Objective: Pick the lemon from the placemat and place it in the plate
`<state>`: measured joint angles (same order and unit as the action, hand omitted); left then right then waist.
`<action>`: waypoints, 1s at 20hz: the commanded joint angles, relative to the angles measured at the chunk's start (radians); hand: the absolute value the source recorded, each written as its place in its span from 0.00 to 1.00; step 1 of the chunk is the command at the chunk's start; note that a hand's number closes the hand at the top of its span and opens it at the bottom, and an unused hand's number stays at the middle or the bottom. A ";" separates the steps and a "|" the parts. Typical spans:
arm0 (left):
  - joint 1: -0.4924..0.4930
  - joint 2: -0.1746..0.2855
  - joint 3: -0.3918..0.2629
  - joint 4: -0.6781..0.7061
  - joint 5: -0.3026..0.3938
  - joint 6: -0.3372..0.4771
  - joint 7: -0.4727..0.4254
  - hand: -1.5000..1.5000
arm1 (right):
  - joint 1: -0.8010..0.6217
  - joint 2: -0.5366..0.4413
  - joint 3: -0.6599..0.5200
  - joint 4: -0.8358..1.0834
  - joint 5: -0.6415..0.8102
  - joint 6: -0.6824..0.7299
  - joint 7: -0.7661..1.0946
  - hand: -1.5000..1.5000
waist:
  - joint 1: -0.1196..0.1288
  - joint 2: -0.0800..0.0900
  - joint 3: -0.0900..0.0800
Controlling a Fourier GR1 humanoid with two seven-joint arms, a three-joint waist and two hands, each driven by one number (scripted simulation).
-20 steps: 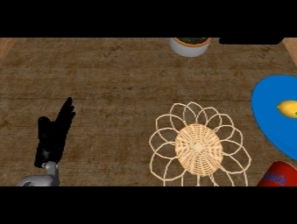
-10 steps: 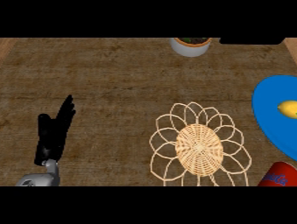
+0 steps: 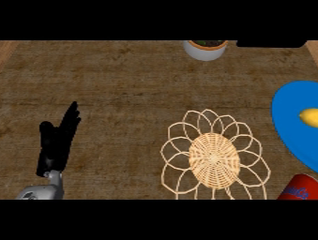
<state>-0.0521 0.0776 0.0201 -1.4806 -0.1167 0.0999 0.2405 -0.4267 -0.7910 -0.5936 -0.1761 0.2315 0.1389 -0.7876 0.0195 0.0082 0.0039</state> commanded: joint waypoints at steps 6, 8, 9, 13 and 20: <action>0.001 -0.004 0.005 0.011 0.007 -0.007 -0.027 0.50 | 0.056 -0.023 -0.047 0.029 -0.051 -0.001 -0.075 0.00 | 0.001 0.003 0.002; 0.050 0.003 0.002 -0.001 0.007 -0.019 -0.053 0.50 | 0.055 -0.021 -0.032 0.026 -0.039 -0.031 -0.058 0.00 | 0.004 0.001 0.001; -0.001 0.008 0.011 0.018 0.014 -0.023 -0.025 0.50 | 0.022 -0.060 -0.053 0.034 -0.057 -0.006 -0.016 0.00 | 0.006 0.004 0.002; 0.031 0.016 0.013 -0.017 0.021 -0.032 -0.019 0.50 | 0.057 -0.089 -0.076 0.047 -0.082 -0.024 0.005 0.00 | 0.007 0.002 0.002; -0.001 -0.004 -0.004 0.012 -0.009 -0.005 -0.028 0.50 | 0.125 -0.092 -0.071 0.049 -0.075 -0.037 -0.049 0.00 | 0.005 0.006 0.006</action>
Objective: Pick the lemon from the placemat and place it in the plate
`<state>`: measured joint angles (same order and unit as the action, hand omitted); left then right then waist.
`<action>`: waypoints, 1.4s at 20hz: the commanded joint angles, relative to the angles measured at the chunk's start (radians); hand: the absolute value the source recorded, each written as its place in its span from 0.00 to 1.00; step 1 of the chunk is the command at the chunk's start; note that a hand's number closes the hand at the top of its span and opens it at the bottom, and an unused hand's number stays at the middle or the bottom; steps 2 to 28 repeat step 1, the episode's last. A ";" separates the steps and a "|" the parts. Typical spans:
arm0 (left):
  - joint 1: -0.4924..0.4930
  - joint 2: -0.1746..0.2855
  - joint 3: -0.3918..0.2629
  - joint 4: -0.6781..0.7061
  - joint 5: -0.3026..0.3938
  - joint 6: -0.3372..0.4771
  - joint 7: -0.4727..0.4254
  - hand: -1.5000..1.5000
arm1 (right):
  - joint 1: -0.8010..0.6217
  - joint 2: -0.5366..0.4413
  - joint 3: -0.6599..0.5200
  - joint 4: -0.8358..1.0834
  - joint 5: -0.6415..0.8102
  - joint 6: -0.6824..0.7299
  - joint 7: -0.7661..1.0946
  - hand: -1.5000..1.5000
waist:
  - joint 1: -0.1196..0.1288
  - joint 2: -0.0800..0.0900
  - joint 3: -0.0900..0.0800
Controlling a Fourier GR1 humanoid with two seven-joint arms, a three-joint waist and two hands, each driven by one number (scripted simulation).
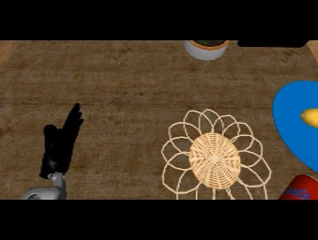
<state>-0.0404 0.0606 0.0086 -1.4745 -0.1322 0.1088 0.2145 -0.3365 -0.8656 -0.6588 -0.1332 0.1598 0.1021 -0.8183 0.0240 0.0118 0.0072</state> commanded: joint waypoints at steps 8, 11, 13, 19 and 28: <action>-0.028 0.014 0.004 -0.036 0.013 -0.018 0.065 0.50 | 0.018 0.010 0.001 0.005 0.001 -0.022 -0.005 0.00 | 0.002 -0.001 0.001; -0.028 0.014 0.004 -0.036 0.013 -0.018 0.065 0.50 | 0.018 0.010 0.001 0.005 0.001 -0.022 -0.005 0.00 | 0.002 -0.001 0.001; -0.028 0.014 0.004 -0.036 0.013 -0.018 0.065 0.50 | 0.018 0.010 0.001 0.005 0.001 -0.022 -0.005 0.00 | 0.002 -0.001 0.001; -0.028 0.014 0.004 -0.036 0.013 -0.018 0.065 0.50 | 0.018 0.010 0.001 0.005 0.001 -0.022 -0.005 0.00 | 0.002 -0.001 0.001; -0.028 0.014 0.004 -0.036 0.013 -0.018 0.065 0.50 | 0.018 0.010 0.001 0.005 0.001 -0.022 -0.005 0.00 | 0.002 -0.001 0.001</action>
